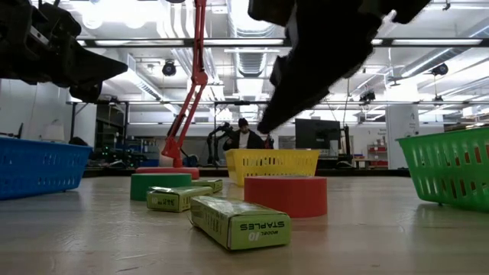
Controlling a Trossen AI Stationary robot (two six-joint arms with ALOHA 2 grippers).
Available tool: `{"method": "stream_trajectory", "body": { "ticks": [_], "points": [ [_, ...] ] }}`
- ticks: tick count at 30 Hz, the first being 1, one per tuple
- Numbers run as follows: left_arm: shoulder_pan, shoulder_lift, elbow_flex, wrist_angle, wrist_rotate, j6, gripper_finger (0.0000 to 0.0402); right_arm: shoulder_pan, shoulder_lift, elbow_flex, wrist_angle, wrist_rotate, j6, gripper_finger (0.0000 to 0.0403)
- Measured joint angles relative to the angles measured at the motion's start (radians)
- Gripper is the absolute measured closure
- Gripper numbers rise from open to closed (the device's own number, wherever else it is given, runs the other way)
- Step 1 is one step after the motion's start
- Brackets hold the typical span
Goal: Pick and place Stapler, Stapler remover, tape
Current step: Put the red tape into the green bin
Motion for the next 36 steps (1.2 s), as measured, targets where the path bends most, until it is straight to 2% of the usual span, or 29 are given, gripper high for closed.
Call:
{"method": "stream_trajectory", "body": {
  "ticks": [6, 14, 19, 29, 36],
  "points": [
    [0.0, 0.004, 0.0, -0.012, 0.0, 0.0, 0.0392, 0.007, 0.094, 0.077, -0.058, -0.061, 0.051, 0.0231],
    [0.0, 0.011, 0.0, -0.02, 0.0, 0.0, 0.0392, 0.008, 0.171, 0.158, -0.149, -0.13, 0.073, 0.0244],
    [0.0, 0.014, 0.0, -0.022, 0.0, 0.0, 0.0392, -0.001, 0.167, 0.161, -0.174, -0.131, 0.065, 0.0273],
    [0.0, 0.014, 0.0, -0.022, 0.0, 0.0, 0.0392, -0.014, 0.145, 0.143, -0.196, -0.133, 0.03, 0.0366],
    [0.0, 0.014, 0.0, -0.022, 0.0, 0.0, 0.0392, -0.022, 0.108, 0.151, -0.218, -0.129, 0.021, 0.0365]
  ]
}}
